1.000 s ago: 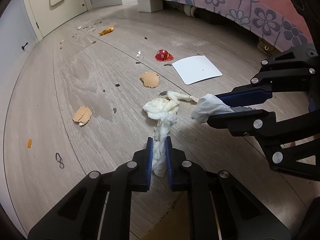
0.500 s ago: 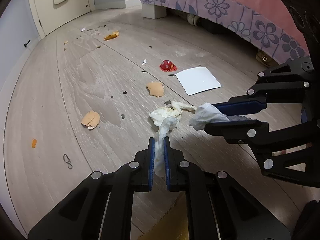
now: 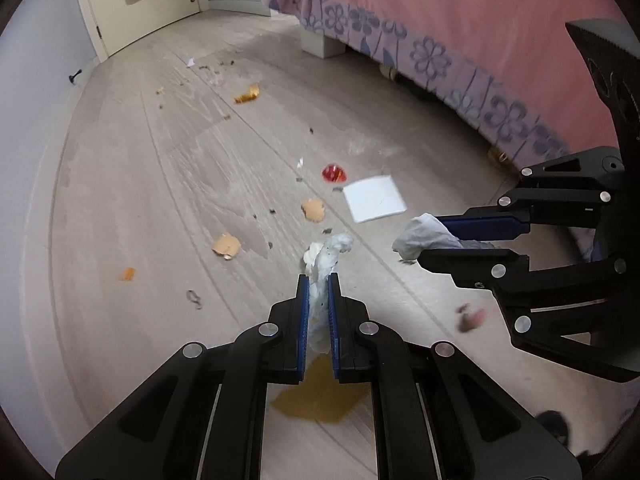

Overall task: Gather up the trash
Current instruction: 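Lift the tissue strand off the floor with the left tool, then carry both held tissues across the room to the blue-rimmed trash bin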

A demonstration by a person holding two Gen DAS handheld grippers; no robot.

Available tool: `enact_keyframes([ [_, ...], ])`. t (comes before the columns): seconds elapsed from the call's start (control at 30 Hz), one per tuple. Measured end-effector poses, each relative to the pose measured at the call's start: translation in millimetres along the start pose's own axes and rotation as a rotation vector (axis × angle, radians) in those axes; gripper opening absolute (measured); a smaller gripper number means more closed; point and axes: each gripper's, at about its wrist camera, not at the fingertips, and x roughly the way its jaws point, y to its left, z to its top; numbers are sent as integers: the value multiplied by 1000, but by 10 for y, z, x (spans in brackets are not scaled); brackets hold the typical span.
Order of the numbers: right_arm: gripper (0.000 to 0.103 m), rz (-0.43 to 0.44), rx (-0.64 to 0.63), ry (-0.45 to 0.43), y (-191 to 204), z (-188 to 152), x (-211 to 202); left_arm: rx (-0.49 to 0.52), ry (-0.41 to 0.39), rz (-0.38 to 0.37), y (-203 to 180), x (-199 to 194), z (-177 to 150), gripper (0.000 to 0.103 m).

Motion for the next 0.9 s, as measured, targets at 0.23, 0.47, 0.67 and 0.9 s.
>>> enact_keyframes([
  [0.23,17,19,51,0,69,419,-1122,-32,24,9,-109,-1081,477,8],
  [0.47,17,5,96,-15,82,921,-2419,-29,22,-1,-300,-2299,1086,8],
  [0.67,17,-22,122,-43,104,1263,-3371,-7,-1,-8,-501,-3314,1562,8],
  [0.9,17,-64,176,-64,138,1529,-4463,13,-31,-17,-753,-4303,2022,8],
])
